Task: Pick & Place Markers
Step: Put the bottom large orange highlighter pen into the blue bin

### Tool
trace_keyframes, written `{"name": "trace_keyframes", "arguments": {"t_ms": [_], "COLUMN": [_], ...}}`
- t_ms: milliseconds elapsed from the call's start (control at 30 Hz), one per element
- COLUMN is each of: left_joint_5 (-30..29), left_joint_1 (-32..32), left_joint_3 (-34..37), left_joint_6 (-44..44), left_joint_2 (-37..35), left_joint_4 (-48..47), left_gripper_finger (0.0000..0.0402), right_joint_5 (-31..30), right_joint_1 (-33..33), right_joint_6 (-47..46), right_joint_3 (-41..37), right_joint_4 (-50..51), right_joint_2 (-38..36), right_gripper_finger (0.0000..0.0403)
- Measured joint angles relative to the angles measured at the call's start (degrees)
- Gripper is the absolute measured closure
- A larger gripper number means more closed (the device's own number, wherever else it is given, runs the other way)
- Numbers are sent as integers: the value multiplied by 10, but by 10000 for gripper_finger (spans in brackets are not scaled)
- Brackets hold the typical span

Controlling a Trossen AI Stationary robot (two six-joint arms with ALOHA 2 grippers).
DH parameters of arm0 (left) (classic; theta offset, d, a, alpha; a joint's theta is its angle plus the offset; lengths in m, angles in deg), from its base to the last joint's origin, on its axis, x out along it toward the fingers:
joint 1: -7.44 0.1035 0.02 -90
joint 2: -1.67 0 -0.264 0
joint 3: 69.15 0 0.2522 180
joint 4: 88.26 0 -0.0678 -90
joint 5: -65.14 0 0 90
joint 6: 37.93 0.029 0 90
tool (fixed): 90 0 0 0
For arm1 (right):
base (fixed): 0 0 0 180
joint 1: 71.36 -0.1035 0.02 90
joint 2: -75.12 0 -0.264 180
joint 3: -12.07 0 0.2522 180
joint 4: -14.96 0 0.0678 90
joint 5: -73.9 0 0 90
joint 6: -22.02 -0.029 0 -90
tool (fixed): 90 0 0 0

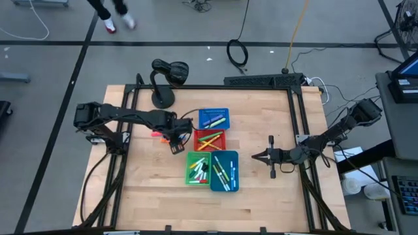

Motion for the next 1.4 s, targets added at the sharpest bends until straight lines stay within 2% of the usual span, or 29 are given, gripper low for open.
{"name": "trace_keyframes", "arguments": {"t_ms": [133, 267, 600, 867, 1133, 1400], "left_joint_5": [27, 28, 11, 11, 7, 12], "left_joint_1": [0, 0, 0, -6, -12, -12], "left_joint_3": [61, 107, 156, 171, 172, 172], "left_joint_6": [20, 34, 27, 27, 28, 29], "left_joint_2": [0, 1, 0, -2, -2, -1], "left_joint_4": [66, 117, 131, 171, 171, 172], "left_gripper_finger": [225, 241, 269, 270, 273, 339], "right_joint_5": [0, 0, 0, 0, 0, 0], "right_joint_1": [0, 0, 0, 0, 0, 0], "right_joint_6": [0, 0, 0, 0, 0, 0], "right_joint_3": [0, 0, 0, 0, 0, 0], "right_joint_4": [0, 0, 0, 0, 0, 0], "right_joint_2": [0, 0, 0, 0, 0, 0], "right_gripper_finger": [403, 403, 403, 403, 403, 403]}}
